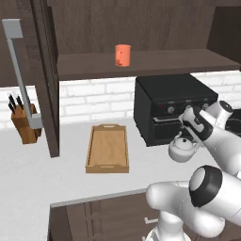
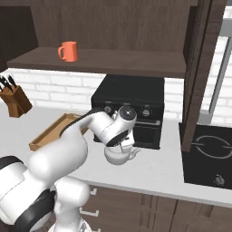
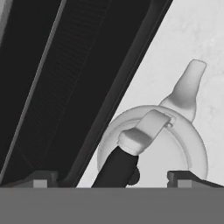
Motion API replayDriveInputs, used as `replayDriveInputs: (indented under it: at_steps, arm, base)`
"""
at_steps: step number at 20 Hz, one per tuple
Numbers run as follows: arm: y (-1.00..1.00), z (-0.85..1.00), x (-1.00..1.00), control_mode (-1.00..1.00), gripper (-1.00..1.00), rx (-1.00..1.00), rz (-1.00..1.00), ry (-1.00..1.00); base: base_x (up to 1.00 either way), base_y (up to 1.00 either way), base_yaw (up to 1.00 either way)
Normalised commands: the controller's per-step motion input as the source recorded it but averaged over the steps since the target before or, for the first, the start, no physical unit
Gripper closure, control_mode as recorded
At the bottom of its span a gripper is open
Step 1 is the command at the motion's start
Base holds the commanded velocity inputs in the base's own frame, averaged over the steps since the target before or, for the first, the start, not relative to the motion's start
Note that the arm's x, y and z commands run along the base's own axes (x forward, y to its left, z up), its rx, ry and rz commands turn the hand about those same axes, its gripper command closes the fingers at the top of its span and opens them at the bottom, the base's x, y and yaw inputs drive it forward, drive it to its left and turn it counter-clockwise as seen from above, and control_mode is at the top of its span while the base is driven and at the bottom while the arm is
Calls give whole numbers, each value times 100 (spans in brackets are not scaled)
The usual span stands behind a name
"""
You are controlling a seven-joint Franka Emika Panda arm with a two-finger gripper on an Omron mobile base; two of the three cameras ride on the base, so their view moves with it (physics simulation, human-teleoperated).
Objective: Pick the kettle from the counter and place it on the tray. Then pick the mug from the cabinet and place it on the tray. Then close the cabinet doors.
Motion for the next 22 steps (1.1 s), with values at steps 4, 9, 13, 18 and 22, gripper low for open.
replayDriveInputs:
  at_steps: [4,9,13,18,22]
  arm:
    - [-4,-10,12,-100,-100,8,-2,0]
    - [-3,-8,3,-100,100,4,-1,0]
    - [-2,0,0,-100,100,2,0,0]
    - [1,6,-12,-100,100,0,0,-2]
    - [30,47,-17,-100,100,0,2,-3]
  base:
    - [0,0,0]
    - [0,0,0]
    - [0,0,0]
    - [0,0,0]
    - [0,0,0]
